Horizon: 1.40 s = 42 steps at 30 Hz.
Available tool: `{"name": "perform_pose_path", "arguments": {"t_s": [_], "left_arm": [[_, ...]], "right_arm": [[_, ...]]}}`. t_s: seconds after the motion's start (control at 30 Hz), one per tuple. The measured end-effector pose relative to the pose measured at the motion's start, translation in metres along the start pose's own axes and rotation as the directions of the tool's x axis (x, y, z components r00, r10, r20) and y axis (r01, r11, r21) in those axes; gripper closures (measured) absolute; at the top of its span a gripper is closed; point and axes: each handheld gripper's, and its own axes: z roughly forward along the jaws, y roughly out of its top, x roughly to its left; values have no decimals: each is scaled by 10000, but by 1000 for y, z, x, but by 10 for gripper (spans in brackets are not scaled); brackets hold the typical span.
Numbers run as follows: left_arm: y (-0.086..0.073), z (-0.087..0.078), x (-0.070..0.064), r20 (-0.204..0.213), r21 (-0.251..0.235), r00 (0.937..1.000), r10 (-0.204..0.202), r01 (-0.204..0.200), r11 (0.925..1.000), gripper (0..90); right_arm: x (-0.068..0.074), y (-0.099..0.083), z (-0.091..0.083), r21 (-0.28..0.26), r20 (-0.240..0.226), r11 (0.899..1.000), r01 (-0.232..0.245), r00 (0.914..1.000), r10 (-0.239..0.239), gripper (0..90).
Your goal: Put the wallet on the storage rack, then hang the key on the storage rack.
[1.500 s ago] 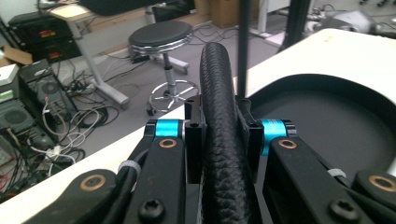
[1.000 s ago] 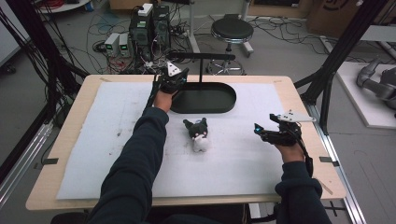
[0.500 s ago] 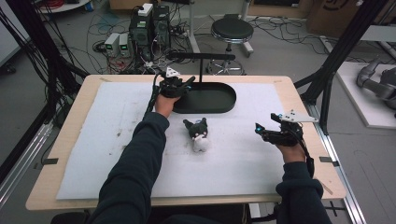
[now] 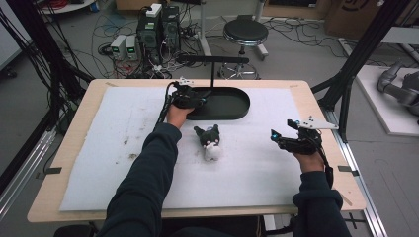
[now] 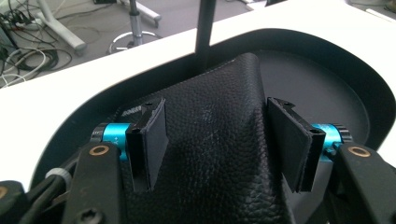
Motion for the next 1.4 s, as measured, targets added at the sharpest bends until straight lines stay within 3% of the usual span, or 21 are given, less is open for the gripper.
{"name": "perform_pose_path", "arguments": {"t_s": [0.17,0.27,0.43,0.53,0.67,0.77,0.83,0.93,1.1,1.3,1.4], "left_arm": [[8,-20,-2,187,-598,9997,-130,141,9981,284],[7,-41,-3,140,-934,9999,-83,96,9956,243],[4,-81,0,323,-1458,9983,-483,525,9879,189],[-1,-101,-2,229,-1744,9995,-206,242,9844,185],[-15,-122,-4,467,-1720,9986,-246,323,9846,185],[-30,-139,-5,432,-1896,9991,7,76,9818,185],[-38,-150,-3,180,-1927,9996,208,-169,9811,185],[-47,-166,1,-178,-2001,9998,45,-80,9797,184],[-61,-182,5,-847,-1882,9964,101,-260,9818,184],[-76,-194,7,-806,-2024,9967,30,-193,9791,184],[-84,-198,8,-793,-1891,9968,94,-243,9817,185]], "right_arm": [[1,-1,4,157,-48,9998,140,9999,-139,232],[2,-1,5,173,-54,9997,160,9999,-159,231],[4,0,7,185,-47,9997,178,9998,-177,231],[7,0,10,248,-86,9992,307,9995,-305,231],[10,1,13,327,-110,9989,332,9994,-329,231],[11,1,13,282,-222,9987,433,9988,-427,223],[12,1,14,286,-232,9986,444,9988,-437,222],[13,1,14,268,-202,9984,490,9986,-485,221],[15,1,16,298,-287,9976,629,9977,-621,219],[20,2,20,363,-276,9973,643,9976,-633,218],[25,1,22,421,-316,9969,658,9974,-645,217]]}}
